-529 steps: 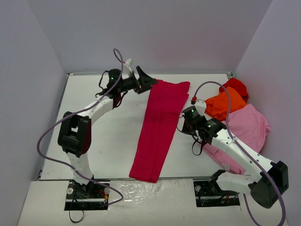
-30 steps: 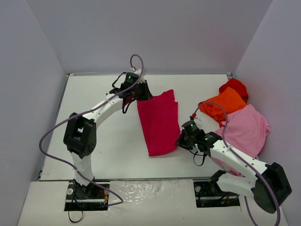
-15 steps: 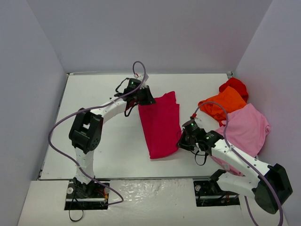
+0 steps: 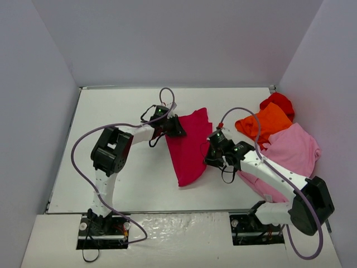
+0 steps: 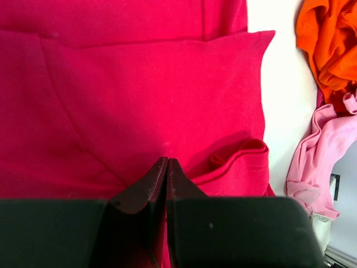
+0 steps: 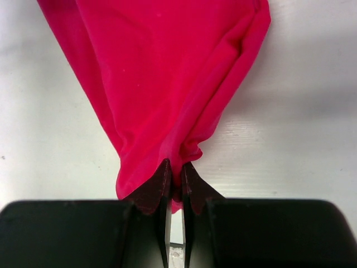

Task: Fold and stack the t-shirts
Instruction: Grab one side of the 2/3 rectangular tshirt with right arm, then fold the long partially folded tshirt into a neat square

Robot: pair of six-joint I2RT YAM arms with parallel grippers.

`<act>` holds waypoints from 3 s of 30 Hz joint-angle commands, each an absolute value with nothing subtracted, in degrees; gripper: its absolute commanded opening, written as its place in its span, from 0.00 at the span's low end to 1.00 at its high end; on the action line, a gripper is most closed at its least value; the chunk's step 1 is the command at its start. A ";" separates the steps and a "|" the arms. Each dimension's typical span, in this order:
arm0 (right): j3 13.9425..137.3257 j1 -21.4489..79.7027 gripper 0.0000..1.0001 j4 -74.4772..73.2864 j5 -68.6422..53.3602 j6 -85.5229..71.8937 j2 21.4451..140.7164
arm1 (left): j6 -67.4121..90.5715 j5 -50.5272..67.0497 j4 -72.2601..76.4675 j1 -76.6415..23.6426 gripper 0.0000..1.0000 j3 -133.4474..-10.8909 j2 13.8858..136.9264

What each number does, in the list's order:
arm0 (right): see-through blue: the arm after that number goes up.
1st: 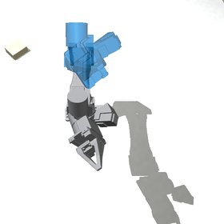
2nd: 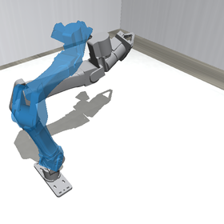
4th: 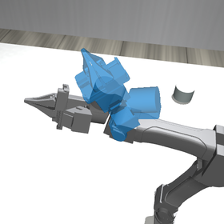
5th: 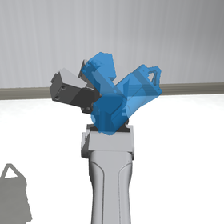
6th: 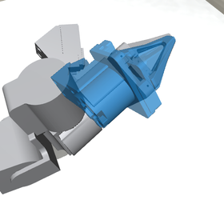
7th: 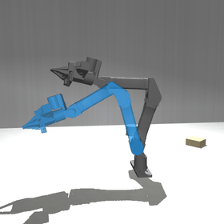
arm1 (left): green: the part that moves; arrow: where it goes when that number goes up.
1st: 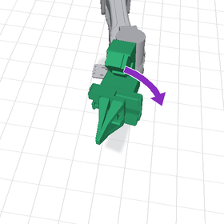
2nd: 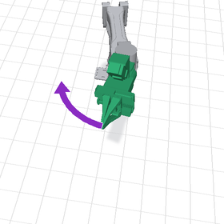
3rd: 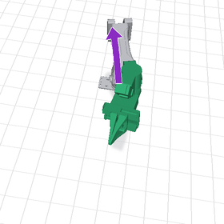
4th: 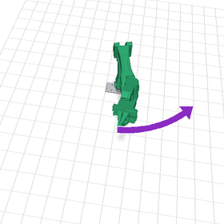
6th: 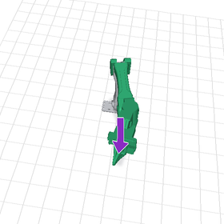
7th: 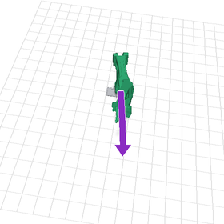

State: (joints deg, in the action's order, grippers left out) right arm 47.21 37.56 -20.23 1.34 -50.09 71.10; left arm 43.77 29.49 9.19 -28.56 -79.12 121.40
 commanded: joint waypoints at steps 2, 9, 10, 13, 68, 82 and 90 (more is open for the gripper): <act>55.26 37.47 0.00 -18.55 5.17 -45.35 76.36 | 43.51 30.62 14.80 -28.90 0.00 -79.43 118.39; 63.09 32.09 0.00 -16.00 4.75 -40.48 82.61 | 44.29 30.94 17.07 -28.92 0.00 -76.27 118.32; 64.47 30.59 0.00 -15.41 4.31 -39.84 83.48 | 44.45 31.20 17.48 -28.92 0.00 -75.86 118.37; 69.33 27.81 0.00 -13.48 3.45 -37.75 88.38 | 44.47 31.54 18.09 -28.83 0.00 -74.98 118.22; 83.71 37.44 0.14 -19.77 -0.10 -29.83 101.91 | 43.60 31.50 17.22 -27.86 0.00 -72.02 113.57; 78.69 35.33 0.67 -20.13 17.60 -27.33 94.32 | 38.16 27.07 9.69 -27.51 0.00 -69.61 103.80; 66.41 38.39 0.64 -10.88 9.74 -30.05 93.68 | 41.47 28.64 13.44 -27.51 0.00 -69.78 106.60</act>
State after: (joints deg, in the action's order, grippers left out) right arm 70.13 36.73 -16.87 13.28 -28.70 94.24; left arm 39.83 27.37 9.51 -27.66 -68.38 106.86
